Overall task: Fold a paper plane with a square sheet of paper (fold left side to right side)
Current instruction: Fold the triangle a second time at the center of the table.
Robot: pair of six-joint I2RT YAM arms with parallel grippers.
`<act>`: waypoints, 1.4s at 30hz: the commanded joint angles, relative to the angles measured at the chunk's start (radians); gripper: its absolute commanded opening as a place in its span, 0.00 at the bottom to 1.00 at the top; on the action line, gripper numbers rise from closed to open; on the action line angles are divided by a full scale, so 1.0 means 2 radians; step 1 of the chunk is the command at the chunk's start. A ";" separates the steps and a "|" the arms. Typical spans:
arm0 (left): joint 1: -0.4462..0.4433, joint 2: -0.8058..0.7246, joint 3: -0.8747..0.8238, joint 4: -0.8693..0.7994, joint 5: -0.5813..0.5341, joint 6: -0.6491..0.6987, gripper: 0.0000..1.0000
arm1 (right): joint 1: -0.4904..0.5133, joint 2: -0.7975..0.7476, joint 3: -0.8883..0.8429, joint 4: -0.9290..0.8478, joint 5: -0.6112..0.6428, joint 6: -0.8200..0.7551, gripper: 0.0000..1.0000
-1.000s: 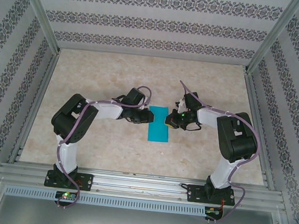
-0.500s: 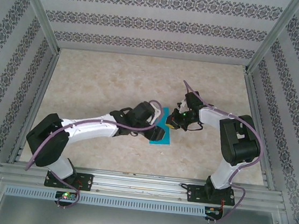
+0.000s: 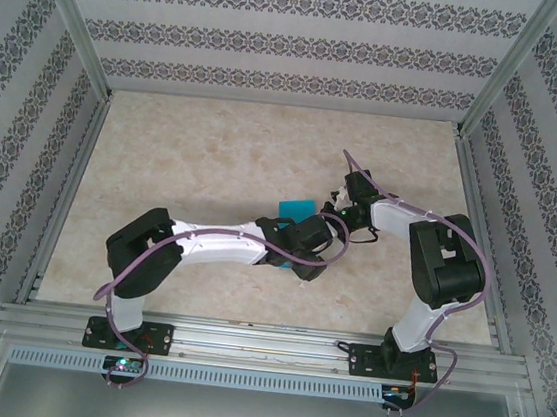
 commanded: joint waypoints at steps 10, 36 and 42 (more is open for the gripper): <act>-0.005 0.021 0.024 -0.035 -0.033 0.025 0.43 | -0.004 -0.010 -0.005 0.000 -0.005 0.006 0.04; 0.094 -0.059 -0.084 0.099 0.190 -0.117 0.00 | -0.052 -0.189 -0.081 0.002 0.082 -0.061 0.38; 0.119 -0.060 -0.102 0.128 0.234 -0.149 0.01 | -0.033 -0.211 -0.146 0.021 0.053 -0.053 0.10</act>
